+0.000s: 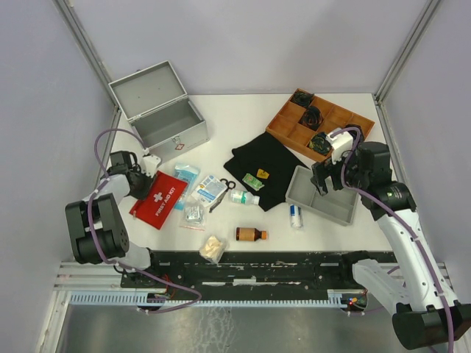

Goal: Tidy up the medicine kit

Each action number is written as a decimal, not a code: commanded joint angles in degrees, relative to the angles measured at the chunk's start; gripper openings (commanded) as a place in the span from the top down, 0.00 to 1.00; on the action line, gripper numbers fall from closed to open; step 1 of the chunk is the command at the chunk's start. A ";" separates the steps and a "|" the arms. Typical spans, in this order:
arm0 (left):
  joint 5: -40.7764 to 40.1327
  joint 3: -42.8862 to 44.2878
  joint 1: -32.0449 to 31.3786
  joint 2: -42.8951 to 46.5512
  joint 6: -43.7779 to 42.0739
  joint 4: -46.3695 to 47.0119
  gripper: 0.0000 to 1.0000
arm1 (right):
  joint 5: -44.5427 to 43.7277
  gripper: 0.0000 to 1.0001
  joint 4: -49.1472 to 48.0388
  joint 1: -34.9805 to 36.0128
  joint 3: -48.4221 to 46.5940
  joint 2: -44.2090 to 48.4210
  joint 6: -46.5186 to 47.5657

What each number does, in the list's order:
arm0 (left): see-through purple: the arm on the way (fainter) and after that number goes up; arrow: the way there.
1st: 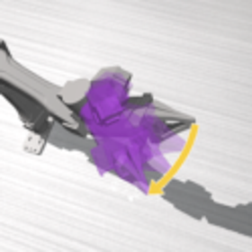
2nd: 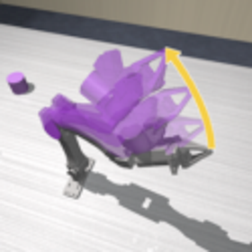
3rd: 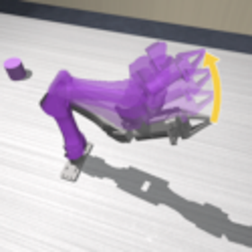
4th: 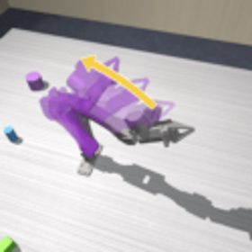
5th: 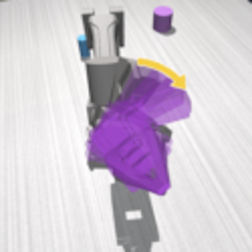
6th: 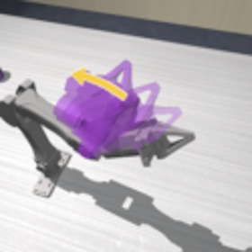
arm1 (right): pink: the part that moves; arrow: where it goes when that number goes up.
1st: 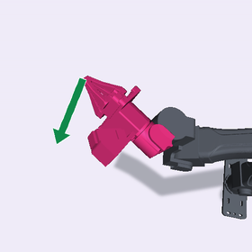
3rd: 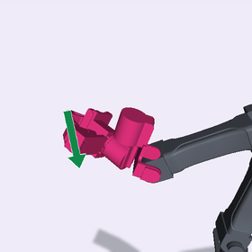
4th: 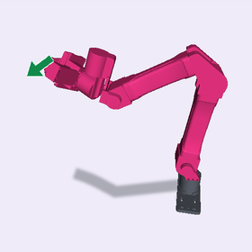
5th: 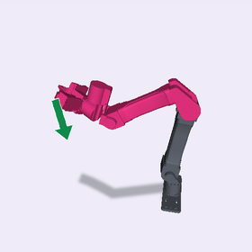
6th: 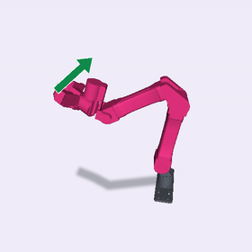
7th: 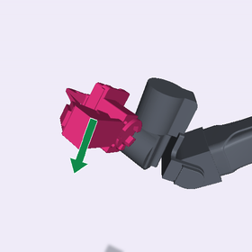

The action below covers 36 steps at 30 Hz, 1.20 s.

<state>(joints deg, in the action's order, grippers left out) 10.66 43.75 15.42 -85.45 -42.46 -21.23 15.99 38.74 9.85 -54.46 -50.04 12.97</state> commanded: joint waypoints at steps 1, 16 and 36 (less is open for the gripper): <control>3.18 -0.66 0.22 4.71 -0.02 2.25 0.68 | 2.37 0.00 -0.51 -0.17 -0.26 -0.31 0.39; 10.82 2.62 0.02 19.85 3.81 -7.50 0.97 | 8.70 0.00 -0.98 -0.12 -2.70 -2.23 -1.05; 16.25 18.20 -17.50 28.61 23.31 -14.69 0.97 | 21.85 0.00 -19.70 6.82 -9.11 -12.69 -14.88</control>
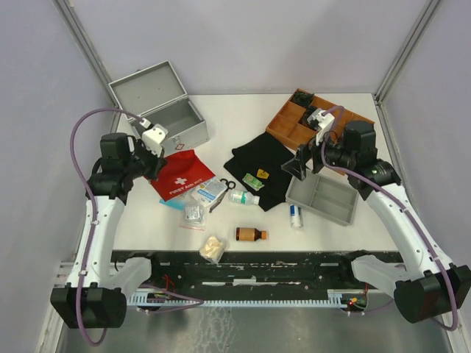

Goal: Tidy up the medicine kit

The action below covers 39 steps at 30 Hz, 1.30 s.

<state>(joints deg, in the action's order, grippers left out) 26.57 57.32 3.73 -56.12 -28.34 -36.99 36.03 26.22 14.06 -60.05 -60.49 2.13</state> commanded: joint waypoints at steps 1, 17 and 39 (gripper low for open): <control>-0.47 5.19 -7.66 -1.05 10.44 1.52 0.97 | 1.70 0.00 -7.64 3.76 -3.79 -3.06 -4.29; -11.38 11.45 -28.36 -14.17 23.64 16.37 0.97 | -5.66 0.00 -19.78 11.81 -5.32 -8.46 -14.58; -27.28 4.90 -36.95 -15.07 39.40 27.16 0.97 | -23.04 0.04 -11.15 18.86 -14.86 -22.36 -26.30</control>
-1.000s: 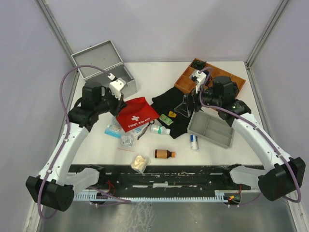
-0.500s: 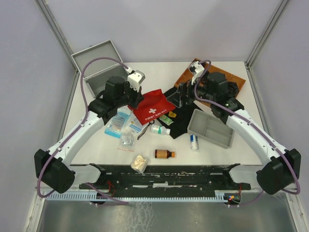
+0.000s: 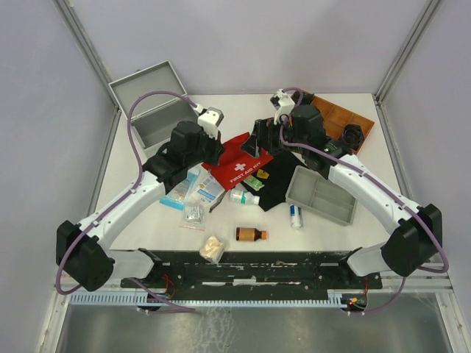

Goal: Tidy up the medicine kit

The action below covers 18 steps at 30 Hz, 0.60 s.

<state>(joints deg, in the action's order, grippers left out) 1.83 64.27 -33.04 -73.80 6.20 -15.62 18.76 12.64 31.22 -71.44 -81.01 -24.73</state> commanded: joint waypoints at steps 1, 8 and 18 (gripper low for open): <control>-2.95 -2.80 -0.19 3.15 5.39 6.53 0.97 | -6.59 0.04 2.98 2.31 -3.92 -2.71 0.64; -4.70 -6.70 -0.16 6.74 7.30 9.64 0.97 | -16.50 0.12 8.10 6.52 -8.13 -8.12 3.44; -5.57 -8.17 -0.23 6.80 6.18 12.01 0.97 | -18.50 0.28 10.82 7.00 -10.38 -8.79 4.71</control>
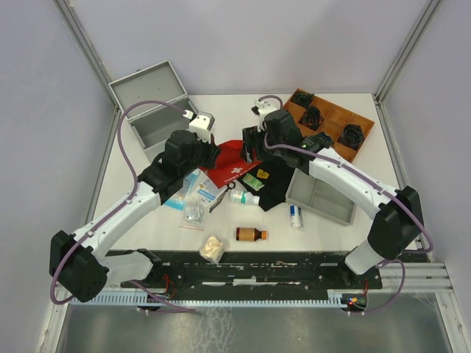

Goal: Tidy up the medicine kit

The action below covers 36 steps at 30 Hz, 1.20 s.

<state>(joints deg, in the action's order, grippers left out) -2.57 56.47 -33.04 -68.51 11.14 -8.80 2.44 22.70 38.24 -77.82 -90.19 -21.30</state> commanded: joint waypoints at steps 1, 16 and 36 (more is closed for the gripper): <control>-0.72 -0.63 -0.24 1.66 1.02 5.68 0.97 | -2.22 0.33 0.97 -0.01 -4.22 0.21 1.59; 11.18 -3.77 -0.21 2.35 -3.90 9.41 0.96 | -3.23 0.94 2.63 -0.08 -6.55 -2.35 9.83; 24.29 -0.95 -0.10 4.04 -7.85 4.11 0.08 | 5.01 0.99 -6.51 -0.15 4.56 5.95 16.30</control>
<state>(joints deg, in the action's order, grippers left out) 18.13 53.25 -33.23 -64.82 3.33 -5.04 3.16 20.91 38.20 -73.93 -87.15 -5.87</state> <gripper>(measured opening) 0.953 0.079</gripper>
